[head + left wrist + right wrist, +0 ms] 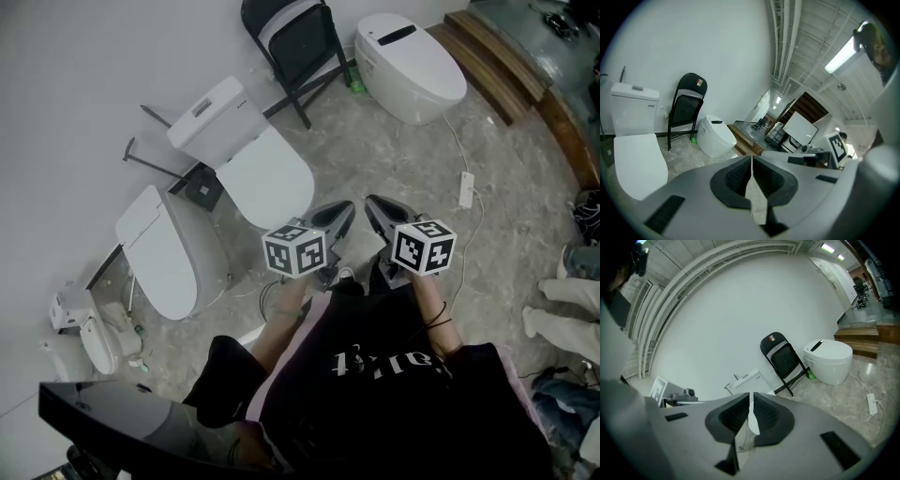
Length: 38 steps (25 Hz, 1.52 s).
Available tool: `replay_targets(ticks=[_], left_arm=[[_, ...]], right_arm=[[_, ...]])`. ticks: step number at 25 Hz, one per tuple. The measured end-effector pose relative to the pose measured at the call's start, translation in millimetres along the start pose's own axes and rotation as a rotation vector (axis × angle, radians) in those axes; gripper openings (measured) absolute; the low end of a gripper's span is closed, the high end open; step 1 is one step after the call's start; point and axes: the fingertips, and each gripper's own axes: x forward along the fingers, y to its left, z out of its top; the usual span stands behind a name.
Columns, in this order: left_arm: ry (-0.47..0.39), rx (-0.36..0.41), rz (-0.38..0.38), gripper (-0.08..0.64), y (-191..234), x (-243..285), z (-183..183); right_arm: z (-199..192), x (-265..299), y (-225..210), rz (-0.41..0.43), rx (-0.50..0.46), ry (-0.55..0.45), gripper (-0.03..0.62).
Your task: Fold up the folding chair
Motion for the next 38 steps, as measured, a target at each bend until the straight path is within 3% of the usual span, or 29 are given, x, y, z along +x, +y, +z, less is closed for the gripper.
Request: replay_targets(ticks=[15,19,38], left_arm=[[-0.043,0.003,-0.006,0.015,-16,-17,9],[-0.056,-0.014,-0.004,0.015,-23,-9,12],[-0.070,-0.038,0.022,0.015,-40,25,7]], right_arm=[[17,-11,27,0.016,-0.076,-0.003,0.037],[24,-19,20,0.009,-0.112,0.003,0.037],[27,-47,-29,-0.016,-0.077,0.007,0.037]])
